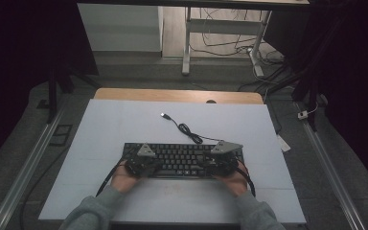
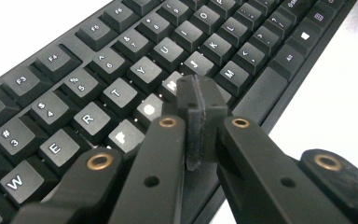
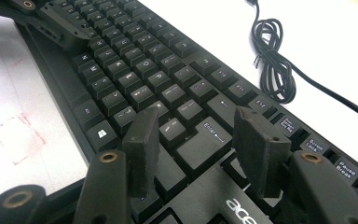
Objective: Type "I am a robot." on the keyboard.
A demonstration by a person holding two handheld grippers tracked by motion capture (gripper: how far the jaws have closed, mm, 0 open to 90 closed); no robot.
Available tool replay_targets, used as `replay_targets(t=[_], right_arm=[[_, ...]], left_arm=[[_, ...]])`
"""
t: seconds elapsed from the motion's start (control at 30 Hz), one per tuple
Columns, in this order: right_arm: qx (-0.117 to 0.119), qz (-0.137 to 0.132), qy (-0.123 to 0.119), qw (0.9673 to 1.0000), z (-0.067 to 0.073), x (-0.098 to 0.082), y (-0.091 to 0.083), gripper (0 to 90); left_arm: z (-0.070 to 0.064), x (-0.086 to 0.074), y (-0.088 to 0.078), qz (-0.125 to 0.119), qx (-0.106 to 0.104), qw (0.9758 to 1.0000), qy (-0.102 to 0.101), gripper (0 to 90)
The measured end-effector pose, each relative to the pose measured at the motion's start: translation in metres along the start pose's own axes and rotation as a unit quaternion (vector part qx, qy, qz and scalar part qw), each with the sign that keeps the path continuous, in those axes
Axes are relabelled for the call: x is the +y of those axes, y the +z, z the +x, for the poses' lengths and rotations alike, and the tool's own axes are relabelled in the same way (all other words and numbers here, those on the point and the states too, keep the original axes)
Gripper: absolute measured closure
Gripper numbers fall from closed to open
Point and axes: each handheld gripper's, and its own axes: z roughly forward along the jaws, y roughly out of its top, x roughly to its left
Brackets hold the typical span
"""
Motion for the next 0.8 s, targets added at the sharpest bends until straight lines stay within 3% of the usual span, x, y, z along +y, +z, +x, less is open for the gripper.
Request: replay_targets(t=[0.13,0.3,0.43,0.53,0.67,0.8], right_arm=[[-0.002,-0.002,-0.001,1.0000,0.001,0.001,-0.001,50.9],[0.000,-0.007,0.001,1.0000,0.000,0.000,-0.001,50.9],[-0.001,-0.006,-0.001,1.0000,0.000,0.001,-0.001,50.8],[-0.002,-0.004,-0.002,1.0000,0.000,0.001,-0.001,50.8],[0.000,-0.005,-0.002,1.0000,0.000,0.001,0.000,50.6],[-0.002,-0.007,-0.004,1.0000,0.001,0.001,-0.001,50.6]], left_arm=[[0.001,0.000,-0.006,-0.016,0.008,0.9998,0.003,88.8],[0.011,0.000,-0.028,-0.069,0.018,0.9972,-0.023,87.4],[0.027,-0.005,-0.044,-0.094,0.028,0.9927,-0.070,66.0],[0.037,-0.009,-0.050,-0.093,0.030,0.9907,-0.096,48.7],[0.043,-0.012,-0.054,-0.092,0.041,0.9891,-0.108,39.9],[0.043,-0.012,-0.054,-0.090,0.042,0.9894,-0.106,37.2]])
